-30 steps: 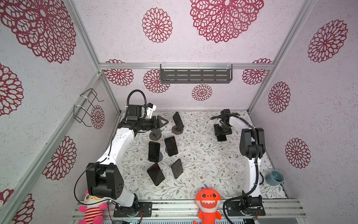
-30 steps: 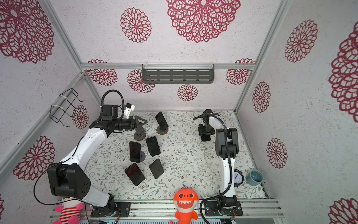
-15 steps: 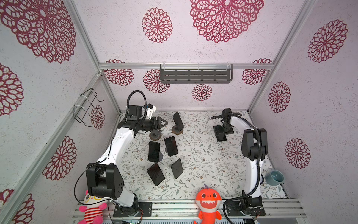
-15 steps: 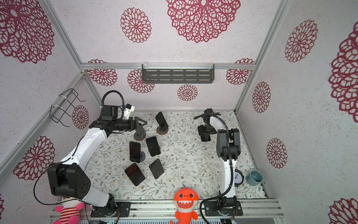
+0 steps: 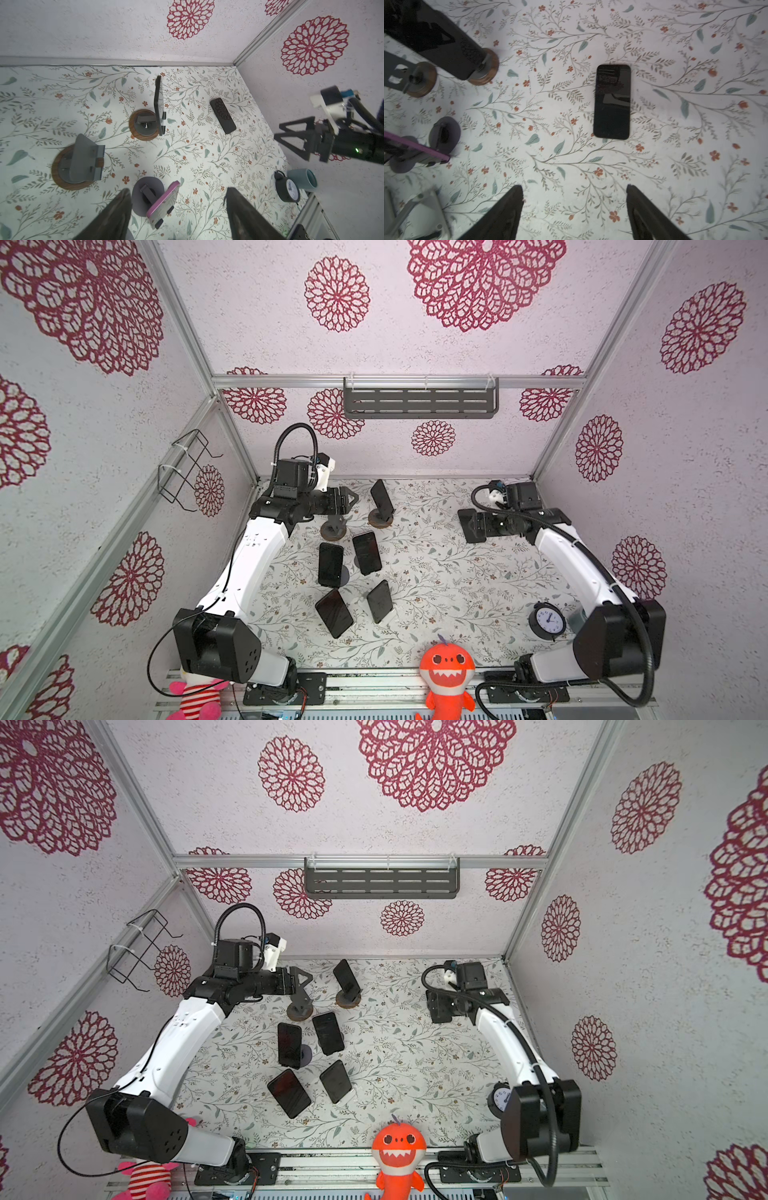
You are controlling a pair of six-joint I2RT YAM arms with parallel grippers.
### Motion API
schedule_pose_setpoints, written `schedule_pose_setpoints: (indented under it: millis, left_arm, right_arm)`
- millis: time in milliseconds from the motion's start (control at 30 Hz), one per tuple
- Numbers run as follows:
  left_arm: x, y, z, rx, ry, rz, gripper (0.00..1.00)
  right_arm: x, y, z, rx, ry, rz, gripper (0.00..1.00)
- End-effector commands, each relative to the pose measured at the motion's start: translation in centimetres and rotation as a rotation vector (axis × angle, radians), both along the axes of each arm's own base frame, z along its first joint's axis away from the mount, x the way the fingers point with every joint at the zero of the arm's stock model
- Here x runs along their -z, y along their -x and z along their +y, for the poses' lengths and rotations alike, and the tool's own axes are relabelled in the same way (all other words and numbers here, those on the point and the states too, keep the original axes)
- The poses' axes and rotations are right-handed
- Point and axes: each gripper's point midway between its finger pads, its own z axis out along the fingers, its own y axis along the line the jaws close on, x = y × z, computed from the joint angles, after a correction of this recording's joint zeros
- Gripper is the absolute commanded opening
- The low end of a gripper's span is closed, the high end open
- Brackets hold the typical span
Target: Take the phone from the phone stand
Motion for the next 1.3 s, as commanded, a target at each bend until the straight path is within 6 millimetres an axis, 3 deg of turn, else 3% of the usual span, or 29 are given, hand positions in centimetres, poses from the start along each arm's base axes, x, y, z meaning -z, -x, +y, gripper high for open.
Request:
schedule_pose_setpoints:
  millis: [0,133,267,400,433,533,767,900,1133,1267]
  left_arm:
    - [0.4,-2.6,0.2,-0.05,-0.087,-0.035,0.76]
    - [1.6,-5.5,-1.1,-0.055,-0.108,-0.026,0.76]
    - [3.8,-8.6,-3.1,-0.076,-0.134,0.002,0.74]
    - [5.6,-10.5,-5.5,-0.056,-0.17,0.016,0.74]
    - [7.6,-11.2,-5.9,-0.057,-0.192,0.05,0.74]
    - [9.0,-12.4,-6.5,-0.077,-0.214,0.07,0.73]
    - [11.4,-13.1,-7.4,-0.073,-0.212,0.106,0.6]
    - [11.7,-12.8,-7.7,-0.056,-0.221,0.11,0.49]
    - [12.3,-13.3,-7.8,-0.064,-0.229,0.106,0.39]
    - [12.1,-13.4,-7.8,-0.064,-0.225,0.1,0.27]
  right_arm:
    - [-0.4,2.1,1.5,-0.003,-0.071,-0.029,0.77]
    - [0.1,5.2,1.6,0.006,-0.097,-0.039,0.76]
    - [1.6,8.3,0.4,0.03,-0.074,-0.002,0.75]
    - [2.8,9.9,0.5,0.035,-0.106,0.041,0.72]
    - [3.0,10.2,0.6,0.034,-0.12,0.05,0.71]
    - [3.0,10.7,0.5,0.043,-0.134,0.042,0.7]
    - [2.6,11.2,0.0,0.057,-0.131,0.023,0.7]
    - [2.6,11.3,0.0,0.055,-0.133,0.03,0.7]
    - [2.4,11.5,0.1,0.047,-0.139,0.025,0.7]
    - [2.1,11.7,0.1,0.045,-0.143,0.022,0.7]
